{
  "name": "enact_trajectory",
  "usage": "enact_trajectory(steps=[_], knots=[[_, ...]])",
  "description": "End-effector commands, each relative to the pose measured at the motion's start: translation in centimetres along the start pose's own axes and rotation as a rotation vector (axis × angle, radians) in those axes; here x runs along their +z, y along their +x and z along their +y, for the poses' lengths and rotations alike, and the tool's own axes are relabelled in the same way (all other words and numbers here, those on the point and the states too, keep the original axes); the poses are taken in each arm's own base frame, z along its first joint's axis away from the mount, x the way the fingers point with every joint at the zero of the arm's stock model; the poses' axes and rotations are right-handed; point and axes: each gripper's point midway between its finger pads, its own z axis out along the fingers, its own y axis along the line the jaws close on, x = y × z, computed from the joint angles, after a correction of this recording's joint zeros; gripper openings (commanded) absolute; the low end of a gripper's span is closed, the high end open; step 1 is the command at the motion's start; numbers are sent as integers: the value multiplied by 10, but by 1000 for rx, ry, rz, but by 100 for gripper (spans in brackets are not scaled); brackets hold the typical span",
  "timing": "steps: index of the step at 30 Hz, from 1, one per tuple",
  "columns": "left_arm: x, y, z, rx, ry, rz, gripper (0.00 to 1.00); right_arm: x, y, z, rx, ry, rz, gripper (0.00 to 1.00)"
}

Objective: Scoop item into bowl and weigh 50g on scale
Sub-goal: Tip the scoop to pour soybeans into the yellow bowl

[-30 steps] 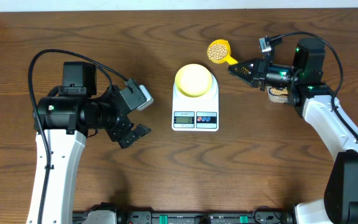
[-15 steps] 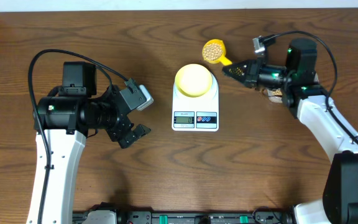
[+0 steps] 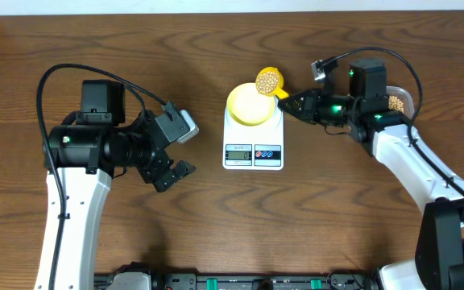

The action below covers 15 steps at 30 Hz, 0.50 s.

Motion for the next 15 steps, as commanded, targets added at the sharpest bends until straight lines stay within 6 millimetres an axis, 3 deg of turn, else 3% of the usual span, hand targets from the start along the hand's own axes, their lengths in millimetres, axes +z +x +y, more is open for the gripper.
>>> enact_trajectory(steps=[1, 8, 15], knots=[[-1, -1, 0, 5, 3, -7, 98, 9, 0, -6, -63, 56, -16, 1], [-1, -1, 0, 5, 3, -7, 98, 20, 7, -18, -82, 165, -26, 1], [-1, -1, 1, 5, 2, -7, 98, 24, 12, -15, -125, 166, -12, 1]])
